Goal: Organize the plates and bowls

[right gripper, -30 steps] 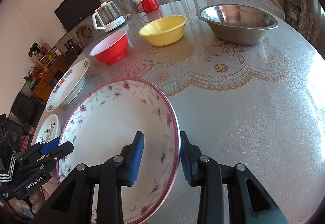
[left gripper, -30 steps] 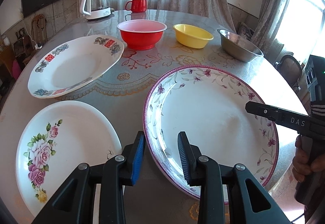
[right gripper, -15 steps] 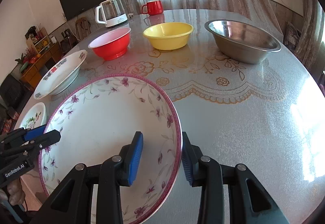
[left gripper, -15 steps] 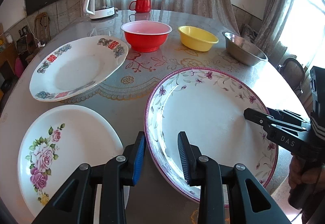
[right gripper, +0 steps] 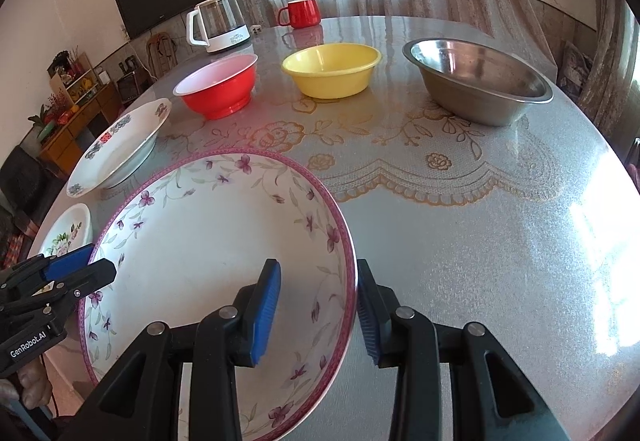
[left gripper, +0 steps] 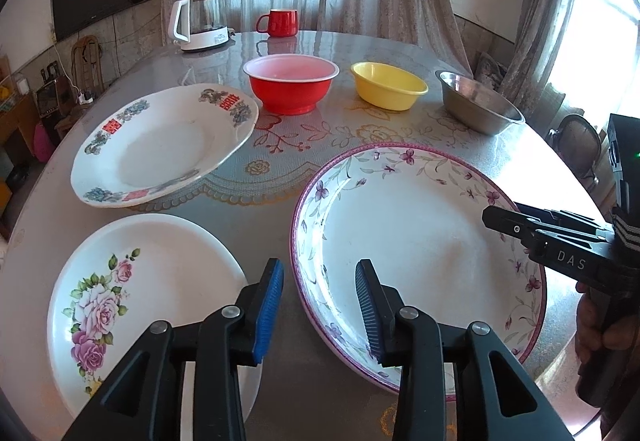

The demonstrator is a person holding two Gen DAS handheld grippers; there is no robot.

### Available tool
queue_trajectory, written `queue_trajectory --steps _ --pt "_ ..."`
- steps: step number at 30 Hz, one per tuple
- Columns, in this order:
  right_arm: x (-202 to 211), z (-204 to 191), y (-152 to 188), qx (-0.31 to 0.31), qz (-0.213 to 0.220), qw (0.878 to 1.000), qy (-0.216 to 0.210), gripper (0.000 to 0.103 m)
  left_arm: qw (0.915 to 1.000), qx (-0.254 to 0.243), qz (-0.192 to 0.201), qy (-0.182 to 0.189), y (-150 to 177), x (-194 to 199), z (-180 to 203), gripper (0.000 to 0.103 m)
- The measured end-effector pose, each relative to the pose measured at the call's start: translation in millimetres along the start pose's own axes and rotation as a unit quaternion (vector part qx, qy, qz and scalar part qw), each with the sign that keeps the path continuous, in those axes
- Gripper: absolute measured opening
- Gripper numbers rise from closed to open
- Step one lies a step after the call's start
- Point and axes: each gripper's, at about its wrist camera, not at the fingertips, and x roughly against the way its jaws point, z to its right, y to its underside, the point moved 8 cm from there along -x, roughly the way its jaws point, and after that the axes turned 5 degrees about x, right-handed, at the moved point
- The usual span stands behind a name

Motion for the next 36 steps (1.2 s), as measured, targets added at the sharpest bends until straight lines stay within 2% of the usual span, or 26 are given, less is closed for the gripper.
queue_trajectory --steps 2,6,14,18,21,26,36 --pt "5.2 -1.2 -4.6 0.002 0.011 1.0 0.007 0.041 1.0 0.002 0.008 -0.001 -2.8 4.7 -1.9 0.045" --pt "9.6 -5.9 -12.4 0.009 0.019 1.0 0.023 0.046 0.9998 0.011 0.016 -0.007 -7.1 9.8 -8.1 0.046" --pt "13.1 -2.3 -19.4 0.01 0.034 0.997 0.071 0.047 0.9995 0.018 0.023 -0.008 -11.7 16.6 -12.1 0.047" --pt "22.1 3.3 -25.6 -0.002 0.055 0.994 0.095 0.05 0.9995 0.022 0.022 -0.006 -12.2 17.0 -13.6 0.048" --pt "24.3 -1.1 -30.2 -0.016 0.064 0.995 0.08 0.055 0.9994 0.027 0.02 -0.004 -12.2 16.6 -16.1 0.048" --pt "15.6 -29.9 -32.7 0.003 0.059 0.997 0.044 0.056 0.9992 0.035 0.019 -0.004 -12.0 16.8 -21.8 0.05" --pt "-5.5 -92.8 -34.6 0.025 0.026 0.996 -0.079 0.065 0.9977 0.063 0.02 0.009 -17.5 21.7 -40.8 0.051"
